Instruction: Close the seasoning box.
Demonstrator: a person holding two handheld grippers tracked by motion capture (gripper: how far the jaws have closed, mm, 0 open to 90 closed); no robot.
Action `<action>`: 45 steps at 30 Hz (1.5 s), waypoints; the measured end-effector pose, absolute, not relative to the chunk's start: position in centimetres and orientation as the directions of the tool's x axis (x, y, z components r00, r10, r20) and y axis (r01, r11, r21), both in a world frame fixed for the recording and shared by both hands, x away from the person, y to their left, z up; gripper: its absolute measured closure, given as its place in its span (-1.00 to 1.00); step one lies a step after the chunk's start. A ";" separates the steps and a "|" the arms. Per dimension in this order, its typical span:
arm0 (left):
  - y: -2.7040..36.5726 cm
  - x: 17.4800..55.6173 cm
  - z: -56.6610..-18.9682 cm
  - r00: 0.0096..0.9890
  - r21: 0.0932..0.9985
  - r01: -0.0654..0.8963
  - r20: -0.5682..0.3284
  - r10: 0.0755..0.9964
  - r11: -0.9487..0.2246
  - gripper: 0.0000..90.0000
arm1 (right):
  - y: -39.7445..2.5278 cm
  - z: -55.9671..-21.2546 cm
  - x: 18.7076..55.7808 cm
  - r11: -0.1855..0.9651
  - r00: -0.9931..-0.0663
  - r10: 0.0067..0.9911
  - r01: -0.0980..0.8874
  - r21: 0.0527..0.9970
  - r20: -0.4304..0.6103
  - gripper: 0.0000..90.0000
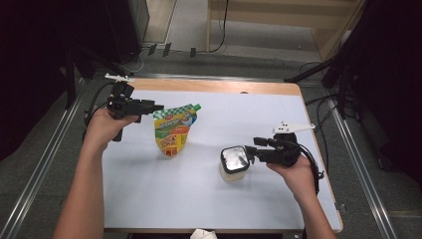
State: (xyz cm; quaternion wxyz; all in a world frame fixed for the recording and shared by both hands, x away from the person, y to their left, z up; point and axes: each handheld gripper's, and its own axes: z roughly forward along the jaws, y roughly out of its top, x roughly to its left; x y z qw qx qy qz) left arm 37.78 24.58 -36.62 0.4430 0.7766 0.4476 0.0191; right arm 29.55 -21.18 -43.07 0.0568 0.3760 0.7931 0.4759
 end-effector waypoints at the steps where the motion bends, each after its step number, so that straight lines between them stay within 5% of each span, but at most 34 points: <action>1: 24.6 37.7 -36.6 0.603 0.708 0.675 -0.367 0.708 -0.207 -0.09 | -21.4 -43.1 29.6 0.261 -0.709 0.654 0.537 0.802 0.262 0.04; 10: 24.4 37.9 -36.9 0.602 0.703 0.678 -0.365 0.710 -0.213 -0.09 | -23.3 -43.6 30.1 0.234 -0.673 0.696 0.543 0.806 0.252 -0.04; 18: 24.4 38.1 -37.4 0.596 0.698 0.685 -0.370 0.713 -0.210 -0.08 | -24.6 -44.9 30.6 0.201 -0.626 0.747 0.537 0.819 0.226 -0.31; 45: 24.2 38.9 -39.4 0.576 0.669 0.712 -0.381 0.724 -0.214 -0.09 | -26.4 -48.2 31.5 0.205 -0.564 0.801 0.574 0.793 0.200 -0.45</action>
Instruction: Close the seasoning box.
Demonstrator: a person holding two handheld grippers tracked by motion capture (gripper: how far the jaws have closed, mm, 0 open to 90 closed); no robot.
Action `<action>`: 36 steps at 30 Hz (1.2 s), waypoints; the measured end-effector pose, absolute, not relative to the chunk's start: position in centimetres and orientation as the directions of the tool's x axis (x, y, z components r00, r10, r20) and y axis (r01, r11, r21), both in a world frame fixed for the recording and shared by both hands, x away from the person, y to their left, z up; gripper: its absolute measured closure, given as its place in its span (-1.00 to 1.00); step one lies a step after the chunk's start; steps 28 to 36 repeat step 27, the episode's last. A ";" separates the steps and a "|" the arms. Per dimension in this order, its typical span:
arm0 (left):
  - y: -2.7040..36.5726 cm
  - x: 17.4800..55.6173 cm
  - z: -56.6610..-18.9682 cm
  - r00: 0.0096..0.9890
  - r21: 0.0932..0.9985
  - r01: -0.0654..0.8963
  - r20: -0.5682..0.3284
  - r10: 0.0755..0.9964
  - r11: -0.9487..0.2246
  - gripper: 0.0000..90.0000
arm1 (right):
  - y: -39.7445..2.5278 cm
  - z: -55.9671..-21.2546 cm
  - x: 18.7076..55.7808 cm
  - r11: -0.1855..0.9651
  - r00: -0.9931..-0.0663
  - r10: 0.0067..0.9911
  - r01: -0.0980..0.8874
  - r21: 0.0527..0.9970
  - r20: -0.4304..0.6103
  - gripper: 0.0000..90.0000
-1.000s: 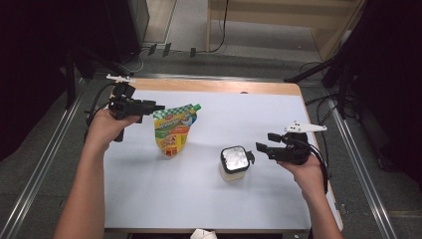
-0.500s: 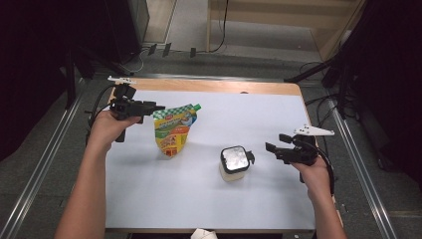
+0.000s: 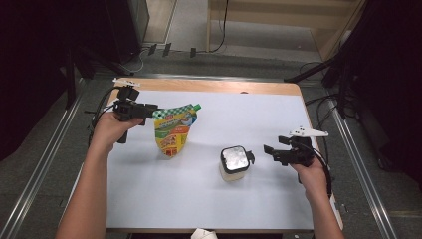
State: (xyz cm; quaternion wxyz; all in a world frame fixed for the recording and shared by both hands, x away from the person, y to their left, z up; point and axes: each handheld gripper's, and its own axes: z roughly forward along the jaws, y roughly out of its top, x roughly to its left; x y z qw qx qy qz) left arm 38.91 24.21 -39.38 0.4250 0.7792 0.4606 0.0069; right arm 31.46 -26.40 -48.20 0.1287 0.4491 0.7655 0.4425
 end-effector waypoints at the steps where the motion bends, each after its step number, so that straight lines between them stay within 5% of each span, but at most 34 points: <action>1: 24.2 38.9 -39.4 0.574 0.665 0.714 -0.377 0.727 -0.218 -0.09 | -26.3 -48.2 31.4 0.204 -0.565 0.800 0.574 0.793 0.203 -0.45; 36: 24.0 39.6 -40.6 0.579 0.654 0.726 -0.412 0.703 -0.214 -0.21 | -25.6 -48.4 31.3 0.234 -0.588 0.784 0.576 0.784 0.198 -0.45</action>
